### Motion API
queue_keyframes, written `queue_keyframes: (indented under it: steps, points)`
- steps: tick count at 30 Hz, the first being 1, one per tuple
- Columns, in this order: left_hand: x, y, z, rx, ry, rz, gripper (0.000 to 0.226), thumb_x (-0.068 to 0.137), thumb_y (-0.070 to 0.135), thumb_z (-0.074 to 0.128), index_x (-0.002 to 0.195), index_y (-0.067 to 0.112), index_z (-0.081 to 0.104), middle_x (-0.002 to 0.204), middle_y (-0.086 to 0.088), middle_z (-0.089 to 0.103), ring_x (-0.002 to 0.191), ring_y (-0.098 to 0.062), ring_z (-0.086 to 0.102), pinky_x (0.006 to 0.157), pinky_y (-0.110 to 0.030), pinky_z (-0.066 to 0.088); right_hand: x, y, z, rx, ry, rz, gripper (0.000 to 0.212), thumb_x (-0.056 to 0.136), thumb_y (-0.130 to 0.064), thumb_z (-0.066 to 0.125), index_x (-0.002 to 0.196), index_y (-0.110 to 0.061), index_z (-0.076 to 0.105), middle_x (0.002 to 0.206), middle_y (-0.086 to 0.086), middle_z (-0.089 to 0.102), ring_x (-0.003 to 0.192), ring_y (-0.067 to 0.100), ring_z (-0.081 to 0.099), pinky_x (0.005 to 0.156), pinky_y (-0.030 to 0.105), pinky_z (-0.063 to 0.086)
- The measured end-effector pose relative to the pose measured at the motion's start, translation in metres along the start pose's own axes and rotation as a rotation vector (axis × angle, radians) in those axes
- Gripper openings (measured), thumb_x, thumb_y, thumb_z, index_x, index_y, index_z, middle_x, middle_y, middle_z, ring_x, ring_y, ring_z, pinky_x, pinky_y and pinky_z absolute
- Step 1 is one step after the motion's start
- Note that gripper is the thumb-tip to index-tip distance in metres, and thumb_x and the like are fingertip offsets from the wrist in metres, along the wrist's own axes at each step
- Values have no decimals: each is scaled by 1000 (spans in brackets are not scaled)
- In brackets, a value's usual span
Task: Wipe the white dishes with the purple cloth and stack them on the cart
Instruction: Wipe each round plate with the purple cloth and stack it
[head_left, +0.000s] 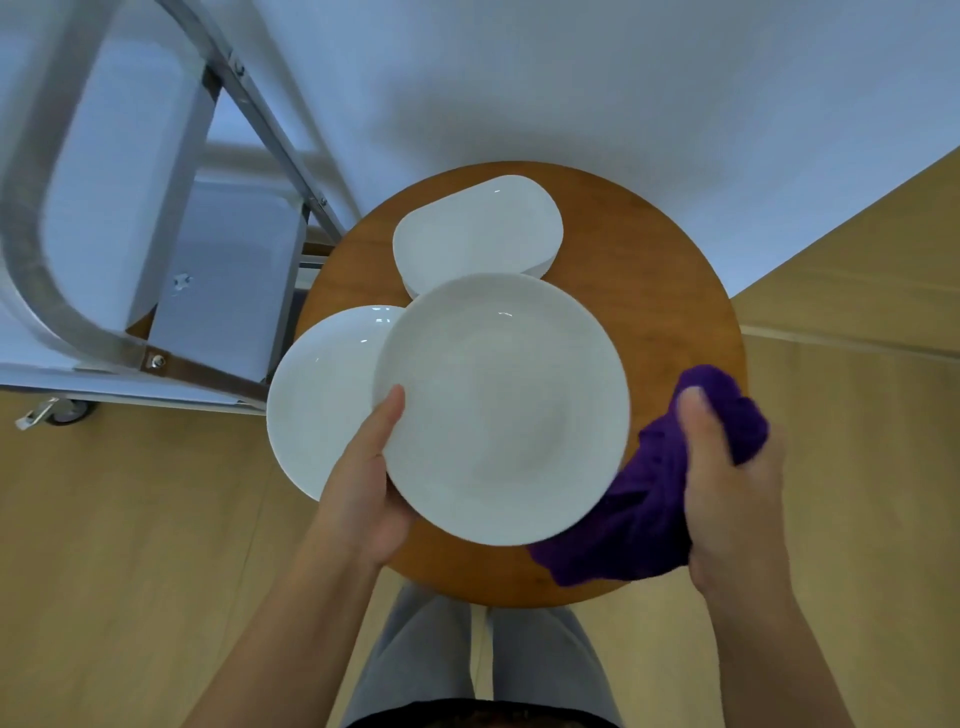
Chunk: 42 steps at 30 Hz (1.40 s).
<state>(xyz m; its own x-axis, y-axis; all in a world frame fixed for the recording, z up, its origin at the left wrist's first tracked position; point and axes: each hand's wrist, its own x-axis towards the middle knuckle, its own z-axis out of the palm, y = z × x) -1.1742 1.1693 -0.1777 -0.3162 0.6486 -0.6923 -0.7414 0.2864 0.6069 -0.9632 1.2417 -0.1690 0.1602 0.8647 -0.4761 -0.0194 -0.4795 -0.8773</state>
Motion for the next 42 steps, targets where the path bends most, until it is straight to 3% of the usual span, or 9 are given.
queue_keyframes:
  steps: [3, 8, 11, 16, 20, 27, 31, 36, 42]
  points:
    - [-5, 0, 1, 162, 5, 82, 35, 75, 47, 58, 109, 44, 62, 107, 5, 71, 99, -17, 68, 73, -41, 59, -4, -7, 25, 140, -23, 9, 32, 70, -42, 58, 99, -35, 45, 86, -6, 63, 72, 14, 65, 59, 33, 53]
    - [-17, -6, 3, 254, -44, 148, 45, 64, 59, 57, 105, 42, 65, 107, 5, 71, 99, -18, 68, 71, -34, 58, -7, 16, 92, -261, 99, -63, 41, 91, -28, 57, 126, -32, 38, 124, -6, 45, 112, 16, 48, 94, 43, 48]
    - [-15, 7, -5, 238, -67, 186, 38, 70, 54, 57, 104, 41, 67, 110, 0, 70, 102, -22, 67, 75, -38, 59, -10, 26, 112, -381, 119, -258, 45, 90, -33, 58, 132, -29, 44, 120, -8, 42, 102, 5, 46, 87, 25, 45]
    - [-6, 24, -13, 217, -91, 164, 59, 70, 55, 63, 120, 24, 60, 116, -10, 67, 108, -28, 64, 89, -47, 53, -28, 33, 122, -460, -284, -518, 37, 75, -37, 59, 111, -39, 49, 100, -19, 41, 97, -14, 43, 73, -2, 37]
    - [4, 29, -18, 87, -10, 104, 57, 65, 54, 61, 115, 27, 61, 117, -10, 65, 113, -34, 59, 92, -54, 50, -57, 56, 119, -544, -645, -402, 40, 71, -33, 58, 109, -25, 63, 96, -16, 44, 93, -6, 46, 76, 5, 41]
    - [10, 30, -36, -20, -24, -6, 73, 61, 55, 69, 126, 22, 56, 121, -10, 65, 114, -36, 59, 88, -52, 52, -59, 36, 125, -658, -886, -241, 23, 76, -28, 55, 96, -28, 67, 91, -11, 49, 84, 5, 52, 74, 19, 46]
    - [15, 40, -45, -27, -92, 47, 81, 60, 56, 64, 132, 20, 52, 128, -11, 61, 118, -36, 56, 89, -50, 51, -69, 29, 118, -1258, -1127, -443, 24, 81, -33, 52, 96, -19, 64, 93, -5, 45, 80, 15, 49, 67, 30, 44]
    - [31, 65, -64, -86, -157, 181, 41, 87, 49, 45, 116, 27, 64, 117, -3, 69, 106, -26, 65, 76, -38, 57, -83, 35, 83, -1262, -578, -444, 27, 74, -45, 46, 91, -29, 60, 85, -13, 39, 73, 5, 41, 56, 18, 33]
    - [30, 57, -78, -65, -117, 176, 43, 98, 43, 32, 98, 37, 75, 108, 2, 72, 97, -19, 69, 68, -31, 57, -68, 34, 75, -983, -141, -373, 22, 69, -27, 58, 88, -21, 68, 80, -15, 48, 70, 3, 50, 51, 18, 36]
